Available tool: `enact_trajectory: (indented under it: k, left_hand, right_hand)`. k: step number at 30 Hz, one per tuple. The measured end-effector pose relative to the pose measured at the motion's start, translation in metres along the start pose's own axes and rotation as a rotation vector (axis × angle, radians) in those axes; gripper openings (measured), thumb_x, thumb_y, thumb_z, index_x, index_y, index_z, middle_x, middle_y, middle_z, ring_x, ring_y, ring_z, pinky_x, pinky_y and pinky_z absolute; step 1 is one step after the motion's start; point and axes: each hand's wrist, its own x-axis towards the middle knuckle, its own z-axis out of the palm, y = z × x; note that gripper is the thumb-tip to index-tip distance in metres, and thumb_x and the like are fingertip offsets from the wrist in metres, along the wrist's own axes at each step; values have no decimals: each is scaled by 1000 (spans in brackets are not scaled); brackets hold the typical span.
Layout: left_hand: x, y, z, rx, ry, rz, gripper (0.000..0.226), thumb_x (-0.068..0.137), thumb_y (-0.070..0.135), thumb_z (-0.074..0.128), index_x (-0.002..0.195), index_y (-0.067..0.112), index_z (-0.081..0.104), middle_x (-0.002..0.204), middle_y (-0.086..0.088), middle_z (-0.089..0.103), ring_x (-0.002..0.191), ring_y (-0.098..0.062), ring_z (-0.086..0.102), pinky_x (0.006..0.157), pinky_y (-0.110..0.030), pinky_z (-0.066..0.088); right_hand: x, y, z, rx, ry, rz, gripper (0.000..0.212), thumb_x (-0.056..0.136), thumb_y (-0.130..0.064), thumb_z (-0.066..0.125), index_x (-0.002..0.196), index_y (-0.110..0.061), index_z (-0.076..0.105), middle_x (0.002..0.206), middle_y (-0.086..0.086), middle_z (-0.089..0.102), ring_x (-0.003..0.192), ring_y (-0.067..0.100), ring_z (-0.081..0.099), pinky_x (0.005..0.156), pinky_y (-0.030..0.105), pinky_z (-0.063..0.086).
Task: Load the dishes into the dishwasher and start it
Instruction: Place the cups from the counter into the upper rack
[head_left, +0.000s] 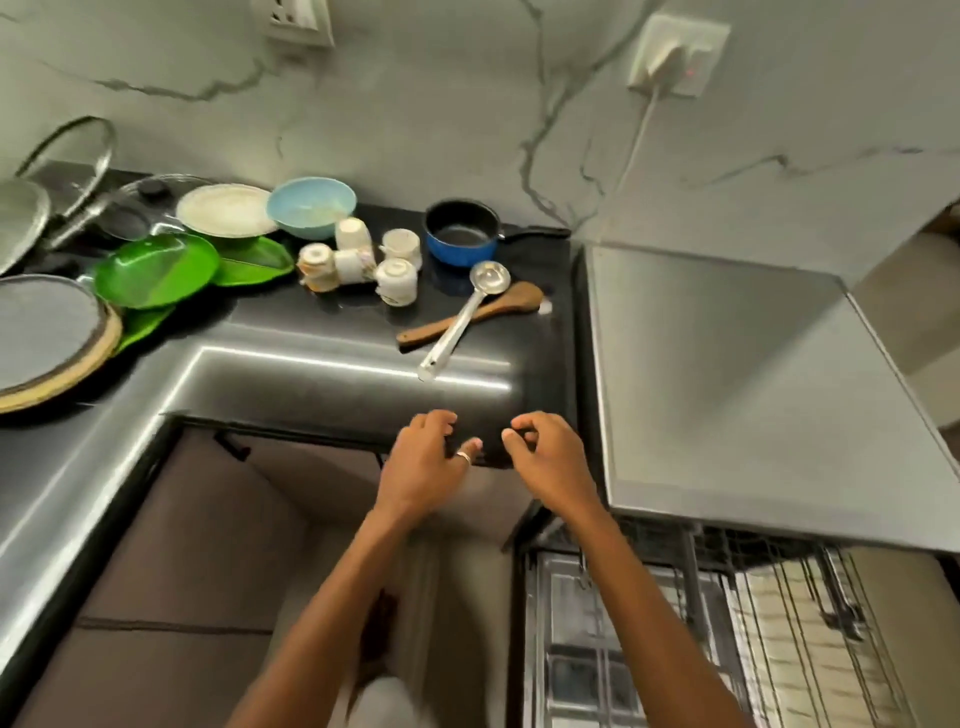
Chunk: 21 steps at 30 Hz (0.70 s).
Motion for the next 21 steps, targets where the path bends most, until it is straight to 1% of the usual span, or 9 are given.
enact_trajectory:
  k: [3,5,7,8,10,12,15,18,21]
  left_hand:
    - [57,-40,-48,-27,21,-41,50,89,48,68,127,17,58,116,-1,61,106,-23,61,92,-39,50]
    - [95,-66,-80,-28,18,-63,50,90,46,68,129,15,57,119,-3,62,110,-24,61,93,-38,50]
    - [131,-89,-108,-36,30,-89,54,91,45,68,134,14,55,127,-5,62,116,-25,60,97,-41,49]
    - [145,-98,-119,-41,38,-98,55,91,44,68,135,14,54,129,-7,61,118,-26,59,98,-42,49]
    - [177,-116,-141,-31,57,-97,55,91,43,68,136,13,53,134,-9,57,122,-28,56,101,-43,47]
    - [208,-128,-159,18,73,-74,56,91,42,68,137,14,52,137,-12,53,125,-31,51,103,-45,46]
    - [248,-133,-172,156,112,-6,60,88,38,71,137,12,50,137,-15,49,125,-36,46,103,-48,43]
    - [281,-128,-176,333,130,117,69,81,38,78,139,14,49,142,-13,48,131,-36,42,103,-50,40]
    - [310,-129,-175,444,68,180,83,78,40,80,146,17,40,154,-9,38,146,-33,26,115,-50,26]
  right_hand:
    - [46,-51,39,-51,-65,-28,28,93,-31,66,115,-14,68,120,4,62,112,19,61,100,34,48]
    - [79,-83,64,-105,-98,-49,31,94,-32,64,120,-15,65,126,5,58,117,20,57,99,30,43]
    - [110,-113,85,-129,-126,-53,32,95,-32,62,122,-16,62,127,0,54,118,19,54,95,28,41]
    - [122,-123,93,-134,-135,-52,33,95,-31,62,124,-16,60,127,-3,51,119,18,54,95,28,41]
    - [150,-144,108,-156,-157,-27,43,95,-33,61,134,-16,52,137,3,46,123,22,52,97,32,44]
    - [175,-160,119,-207,-163,-2,54,96,-32,60,143,-15,42,148,8,37,128,26,48,97,32,42]
    - [211,-172,130,-301,-136,-15,57,94,-32,63,142,-13,39,149,13,34,132,30,44,102,38,42]
    - [242,-177,139,-357,-109,6,66,90,-32,66,145,-13,34,150,13,30,134,34,37,106,45,41]
    - [269,-181,148,-402,-83,15,74,89,-35,70,146,-11,30,148,14,30,135,36,35,104,46,42]
